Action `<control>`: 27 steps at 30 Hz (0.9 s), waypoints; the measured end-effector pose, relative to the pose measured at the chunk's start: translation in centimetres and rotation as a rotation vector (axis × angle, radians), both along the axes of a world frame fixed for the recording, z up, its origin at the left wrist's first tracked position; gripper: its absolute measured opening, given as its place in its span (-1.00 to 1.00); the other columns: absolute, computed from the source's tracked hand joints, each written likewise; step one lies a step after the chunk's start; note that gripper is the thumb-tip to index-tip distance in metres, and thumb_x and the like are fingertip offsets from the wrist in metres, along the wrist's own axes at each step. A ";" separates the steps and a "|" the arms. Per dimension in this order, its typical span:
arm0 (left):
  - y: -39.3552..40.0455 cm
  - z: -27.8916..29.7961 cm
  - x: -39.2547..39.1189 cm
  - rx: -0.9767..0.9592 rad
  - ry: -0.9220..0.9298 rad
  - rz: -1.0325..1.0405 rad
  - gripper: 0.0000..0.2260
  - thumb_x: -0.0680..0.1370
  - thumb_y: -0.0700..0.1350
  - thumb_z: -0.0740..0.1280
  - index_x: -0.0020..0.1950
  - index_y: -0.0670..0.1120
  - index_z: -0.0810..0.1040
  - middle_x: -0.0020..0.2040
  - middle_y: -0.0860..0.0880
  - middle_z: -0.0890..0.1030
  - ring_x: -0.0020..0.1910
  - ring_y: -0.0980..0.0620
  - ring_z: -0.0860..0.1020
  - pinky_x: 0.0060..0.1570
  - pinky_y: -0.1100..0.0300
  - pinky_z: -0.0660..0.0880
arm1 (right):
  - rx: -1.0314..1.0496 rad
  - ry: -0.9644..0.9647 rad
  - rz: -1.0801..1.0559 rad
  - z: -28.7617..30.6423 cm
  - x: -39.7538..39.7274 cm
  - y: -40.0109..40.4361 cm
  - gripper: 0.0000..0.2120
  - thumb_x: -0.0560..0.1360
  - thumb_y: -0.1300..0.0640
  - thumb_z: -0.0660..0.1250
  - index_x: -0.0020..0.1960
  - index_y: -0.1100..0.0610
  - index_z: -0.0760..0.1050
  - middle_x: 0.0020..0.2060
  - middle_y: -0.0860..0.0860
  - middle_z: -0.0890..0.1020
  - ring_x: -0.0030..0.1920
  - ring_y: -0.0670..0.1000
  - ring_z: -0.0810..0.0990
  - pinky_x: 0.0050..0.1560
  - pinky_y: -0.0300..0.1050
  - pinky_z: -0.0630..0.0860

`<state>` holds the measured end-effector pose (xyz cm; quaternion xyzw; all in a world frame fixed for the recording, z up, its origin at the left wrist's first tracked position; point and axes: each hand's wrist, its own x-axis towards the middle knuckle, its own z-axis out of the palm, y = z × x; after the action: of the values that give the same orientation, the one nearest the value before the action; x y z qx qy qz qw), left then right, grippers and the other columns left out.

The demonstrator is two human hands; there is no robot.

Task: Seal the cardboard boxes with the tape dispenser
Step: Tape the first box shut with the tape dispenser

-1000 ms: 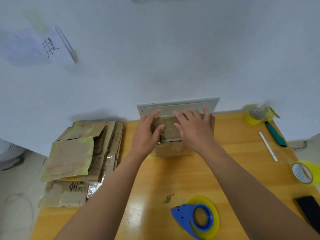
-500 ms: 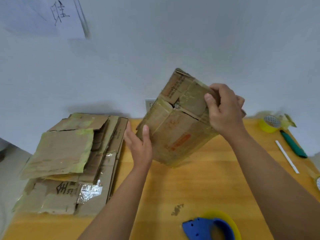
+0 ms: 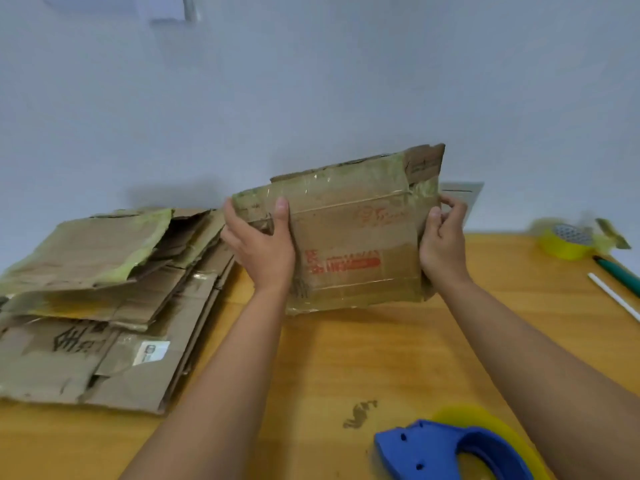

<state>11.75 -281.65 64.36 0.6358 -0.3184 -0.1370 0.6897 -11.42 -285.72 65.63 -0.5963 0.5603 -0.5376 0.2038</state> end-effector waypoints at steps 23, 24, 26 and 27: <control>12.0 -1.6 -6.0 -0.017 -0.335 -0.109 -0.26 0.47 0.22 0.42 0.53 0.11 0.13 0.44 -0.01 0.30 0.42 -0.03 0.31 0.29 -0.04 0.42 | 0.090 -0.318 0.322 -3.2 -7.3 14.4 -0.46 0.54 -0.37 0.16 0.43 -0.16 0.31 0.25 -0.24 0.54 0.26 -0.20 0.51 0.19 -0.12 0.51; 12.0 -1.8 -5.8 -0.020 -0.347 -0.124 -0.28 0.47 0.22 0.43 0.52 0.10 0.16 0.42 0.01 0.33 0.40 -0.01 0.32 0.27 -0.01 0.43 | 0.064 -0.290 0.318 -3.1 -7.4 14.1 -0.55 0.54 -0.31 0.22 0.36 -0.16 0.36 0.15 -0.28 0.58 0.17 -0.23 0.55 0.07 -0.21 0.55; 11.9 -2.3 -5.5 -0.016 -0.339 -0.158 -0.29 0.47 0.22 0.43 0.51 0.10 0.19 0.39 0.04 0.35 0.38 0.01 0.34 0.26 0.02 0.42 | 0.026 -0.260 0.300 -2.9 -7.5 13.6 -0.78 0.59 -0.15 0.29 0.22 -0.18 0.43 0.03 -0.31 0.61 0.07 -0.23 0.59 -0.11 -0.32 0.57; 11.9 -2.5 -5.3 -0.011 -0.332 -0.170 -0.29 0.47 0.24 0.42 0.51 0.11 0.19 0.36 0.07 0.34 0.37 0.03 0.34 0.25 0.03 0.41 | 0.010 -0.265 0.298 -2.8 -7.6 13.3 -0.85 0.60 -0.10 0.30 0.17 -0.19 0.45 0.00 -0.30 0.62 0.05 -0.22 0.60 -0.12 -0.34 0.57</control>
<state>6.43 -269.77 61.83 0.6167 -0.4810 -0.0861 0.6171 -19.02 -272.45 62.80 -0.5956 0.4368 -0.5726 0.3557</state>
